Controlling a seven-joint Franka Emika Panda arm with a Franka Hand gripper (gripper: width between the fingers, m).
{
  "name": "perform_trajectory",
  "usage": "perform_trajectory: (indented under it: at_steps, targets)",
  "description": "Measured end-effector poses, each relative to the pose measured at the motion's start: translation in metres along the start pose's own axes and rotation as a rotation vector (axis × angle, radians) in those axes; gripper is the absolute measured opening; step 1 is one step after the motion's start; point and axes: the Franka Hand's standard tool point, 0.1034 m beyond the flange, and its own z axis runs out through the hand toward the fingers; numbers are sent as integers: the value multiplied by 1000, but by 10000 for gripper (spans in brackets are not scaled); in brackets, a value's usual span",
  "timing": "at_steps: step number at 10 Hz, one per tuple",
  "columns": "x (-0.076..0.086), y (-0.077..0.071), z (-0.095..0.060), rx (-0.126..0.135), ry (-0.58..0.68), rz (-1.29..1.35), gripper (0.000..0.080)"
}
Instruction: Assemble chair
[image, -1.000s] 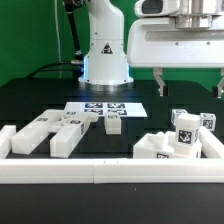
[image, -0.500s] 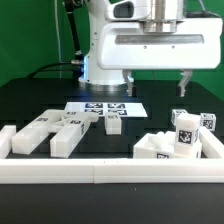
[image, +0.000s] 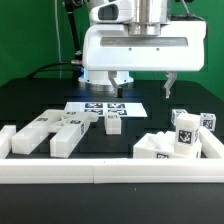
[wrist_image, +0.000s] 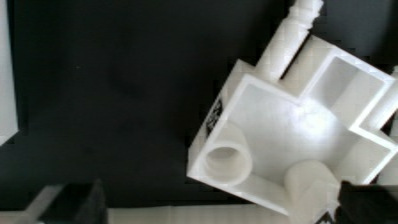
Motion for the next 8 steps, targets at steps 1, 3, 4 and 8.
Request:
perform_trajectory:
  at_steps: [1, 3, 4, 8]
  targets:
    - [-1, 2, 1, -1, -2, -2, 649]
    - [-23, 28, 10, -6, -27, -86, 649]
    - [-39, 37, 17, -7, -54, -89, 649]
    - [-49, 41, 23, 0, -104, -106, 649]
